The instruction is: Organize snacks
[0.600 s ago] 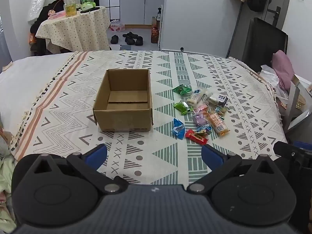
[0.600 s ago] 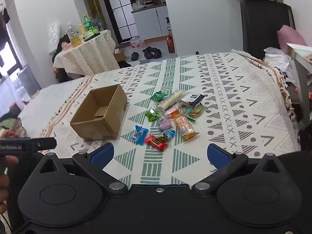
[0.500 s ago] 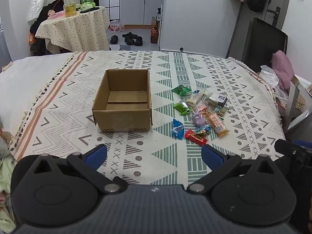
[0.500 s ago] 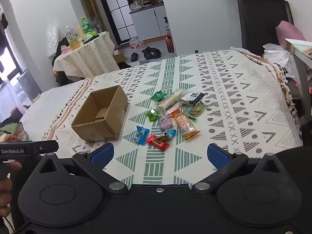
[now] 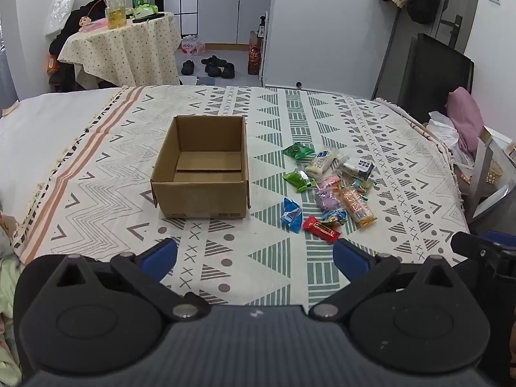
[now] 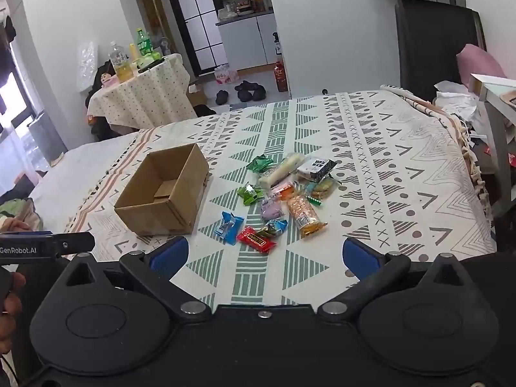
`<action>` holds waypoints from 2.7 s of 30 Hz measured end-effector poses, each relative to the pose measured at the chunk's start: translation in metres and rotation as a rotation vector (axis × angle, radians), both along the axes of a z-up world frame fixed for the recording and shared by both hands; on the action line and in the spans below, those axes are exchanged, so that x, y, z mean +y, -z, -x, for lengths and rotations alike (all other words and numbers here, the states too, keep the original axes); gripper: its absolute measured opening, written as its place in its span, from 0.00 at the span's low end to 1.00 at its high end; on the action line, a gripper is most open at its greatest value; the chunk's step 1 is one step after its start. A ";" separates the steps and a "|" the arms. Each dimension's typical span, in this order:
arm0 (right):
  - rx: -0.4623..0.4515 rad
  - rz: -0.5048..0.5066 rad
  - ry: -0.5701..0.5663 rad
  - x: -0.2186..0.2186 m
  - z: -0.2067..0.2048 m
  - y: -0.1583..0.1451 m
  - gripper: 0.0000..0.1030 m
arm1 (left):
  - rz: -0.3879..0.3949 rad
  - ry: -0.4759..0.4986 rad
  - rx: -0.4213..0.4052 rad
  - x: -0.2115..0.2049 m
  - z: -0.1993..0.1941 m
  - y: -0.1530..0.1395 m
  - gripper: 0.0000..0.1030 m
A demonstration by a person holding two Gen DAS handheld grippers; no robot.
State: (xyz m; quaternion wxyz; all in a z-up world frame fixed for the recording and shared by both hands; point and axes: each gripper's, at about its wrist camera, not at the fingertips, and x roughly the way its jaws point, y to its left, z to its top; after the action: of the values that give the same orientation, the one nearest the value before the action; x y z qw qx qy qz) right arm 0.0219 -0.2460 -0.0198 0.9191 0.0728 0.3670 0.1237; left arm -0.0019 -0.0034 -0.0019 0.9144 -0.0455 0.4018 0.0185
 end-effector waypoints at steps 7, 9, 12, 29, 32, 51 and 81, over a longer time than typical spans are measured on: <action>-0.002 0.003 0.000 0.000 0.002 -0.002 1.00 | 0.004 0.009 -0.004 -0.001 0.001 -0.001 0.99; -0.002 -0.002 -0.004 0.000 0.002 -0.002 1.00 | 0.003 0.018 -0.005 -0.002 0.002 -0.002 0.99; 0.006 -0.013 -0.004 -0.002 0.002 -0.003 1.00 | -0.008 0.024 -0.009 -0.004 0.003 -0.002 0.99; 0.006 -0.010 -0.015 0.000 0.005 -0.007 1.00 | -0.004 0.030 -0.013 -0.002 0.005 -0.004 0.99; 0.005 -0.011 -0.014 0.001 0.005 -0.007 1.00 | 0.001 0.028 -0.016 0.000 0.004 -0.005 0.99; 0.001 -0.001 -0.023 0.004 0.005 -0.009 1.00 | 0.007 0.036 -0.014 -0.004 0.006 -0.004 0.99; 0.060 -0.009 0.023 -0.016 -0.027 0.016 1.00 | 0.040 0.020 0.048 -0.012 -0.041 0.025 0.98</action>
State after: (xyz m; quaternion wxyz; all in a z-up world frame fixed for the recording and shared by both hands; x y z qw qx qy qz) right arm 0.0491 -0.2618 -0.0358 0.9086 0.0847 0.3932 0.1126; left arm 0.0395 -0.0153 -0.0270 0.9035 -0.0593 0.4244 0.0025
